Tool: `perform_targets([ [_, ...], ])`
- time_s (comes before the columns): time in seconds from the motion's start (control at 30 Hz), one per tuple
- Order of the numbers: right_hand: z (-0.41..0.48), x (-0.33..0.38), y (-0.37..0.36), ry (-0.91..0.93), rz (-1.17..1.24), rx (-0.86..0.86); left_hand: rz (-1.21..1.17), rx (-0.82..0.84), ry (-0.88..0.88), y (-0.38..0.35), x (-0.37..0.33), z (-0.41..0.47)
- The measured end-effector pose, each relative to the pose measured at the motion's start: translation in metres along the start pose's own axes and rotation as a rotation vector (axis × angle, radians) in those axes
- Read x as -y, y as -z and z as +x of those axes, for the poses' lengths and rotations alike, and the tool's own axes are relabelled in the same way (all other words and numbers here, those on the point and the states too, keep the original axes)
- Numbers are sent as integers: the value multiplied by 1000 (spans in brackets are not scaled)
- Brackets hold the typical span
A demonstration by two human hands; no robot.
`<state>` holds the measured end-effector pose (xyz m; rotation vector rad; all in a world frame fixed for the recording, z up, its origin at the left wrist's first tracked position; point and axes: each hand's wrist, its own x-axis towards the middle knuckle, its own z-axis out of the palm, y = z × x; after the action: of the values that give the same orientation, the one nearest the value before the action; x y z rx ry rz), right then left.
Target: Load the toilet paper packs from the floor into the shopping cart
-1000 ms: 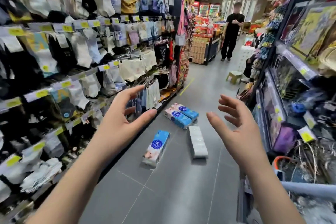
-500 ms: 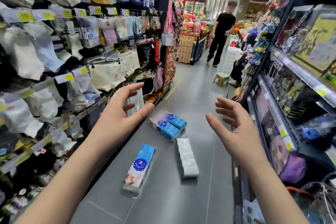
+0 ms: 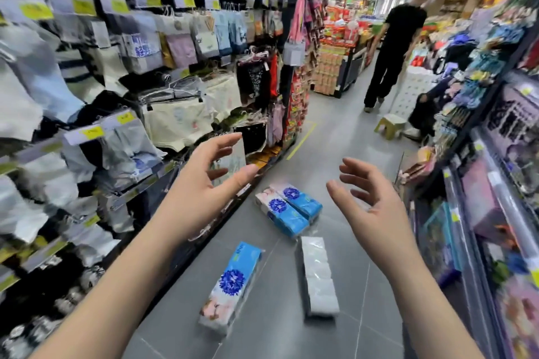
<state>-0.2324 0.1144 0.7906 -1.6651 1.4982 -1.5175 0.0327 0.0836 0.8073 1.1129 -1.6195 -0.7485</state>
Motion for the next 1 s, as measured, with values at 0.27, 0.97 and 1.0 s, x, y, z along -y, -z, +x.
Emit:
perform_targets([
  [0.27,129,-69,-16,33,118,191,94,-160,93,-42,30,78],
  [0.97,296,-110,-178,70,281,651,145,-580,391,9,99,147],
  [1.0,300,-107,-186,74,274,664,144,-588,396,15,103,148],
])
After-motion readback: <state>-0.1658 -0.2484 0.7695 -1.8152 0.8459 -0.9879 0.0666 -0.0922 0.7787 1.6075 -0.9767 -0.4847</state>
